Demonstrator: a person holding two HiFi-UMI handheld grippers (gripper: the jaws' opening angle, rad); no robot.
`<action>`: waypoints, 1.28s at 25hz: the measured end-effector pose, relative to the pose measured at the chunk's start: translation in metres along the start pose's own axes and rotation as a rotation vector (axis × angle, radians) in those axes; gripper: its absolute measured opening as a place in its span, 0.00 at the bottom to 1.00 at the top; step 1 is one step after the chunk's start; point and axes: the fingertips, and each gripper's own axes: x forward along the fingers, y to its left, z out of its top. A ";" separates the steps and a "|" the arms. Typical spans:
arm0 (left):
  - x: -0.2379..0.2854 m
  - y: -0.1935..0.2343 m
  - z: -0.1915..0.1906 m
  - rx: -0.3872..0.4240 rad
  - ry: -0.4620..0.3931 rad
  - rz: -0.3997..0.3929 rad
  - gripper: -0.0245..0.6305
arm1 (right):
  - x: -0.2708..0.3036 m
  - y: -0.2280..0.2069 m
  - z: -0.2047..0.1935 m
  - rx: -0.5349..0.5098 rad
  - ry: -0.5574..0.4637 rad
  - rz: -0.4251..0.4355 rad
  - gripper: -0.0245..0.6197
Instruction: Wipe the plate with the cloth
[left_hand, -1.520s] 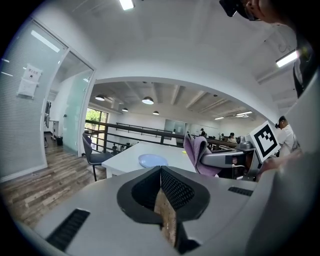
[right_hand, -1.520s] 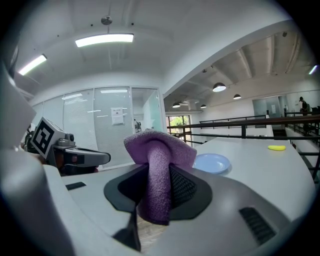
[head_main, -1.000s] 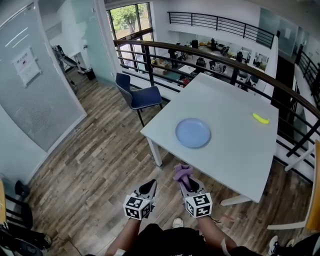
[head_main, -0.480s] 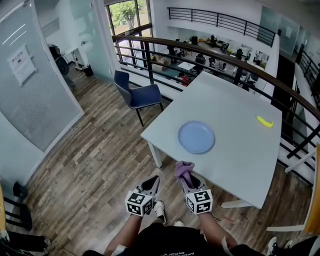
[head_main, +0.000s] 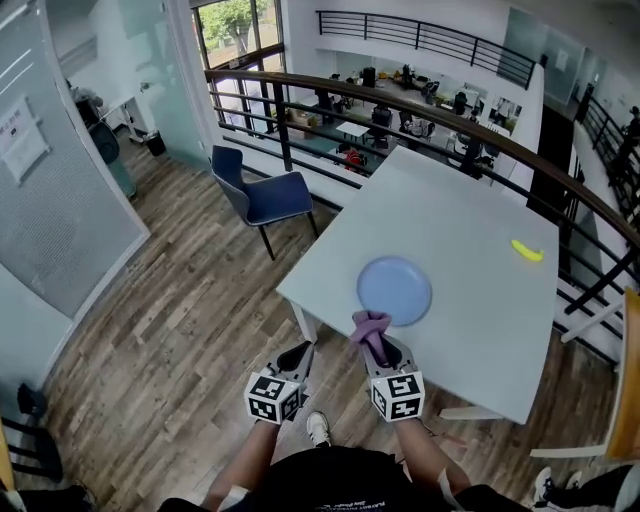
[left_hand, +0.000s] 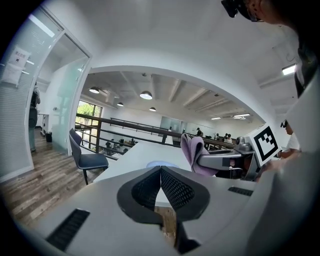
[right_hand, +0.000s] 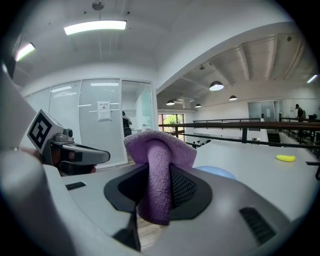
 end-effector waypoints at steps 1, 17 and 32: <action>0.003 0.007 0.006 0.004 -0.005 -0.006 0.06 | 0.004 -0.001 0.007 -0.002 -0.007 -0.012 0.22; 0.063 0.058 0.039 0.046 -0.028 -0.171 0.06 | 0.055 -0.019 0.030 -0.016 -0.015 -0.135 0.22; 0.171 0.022 0.068 0.054 0.045 -0.221 0.06 | 0.074 -0.110 0.063 0.016 -0.020 -0.166 0.22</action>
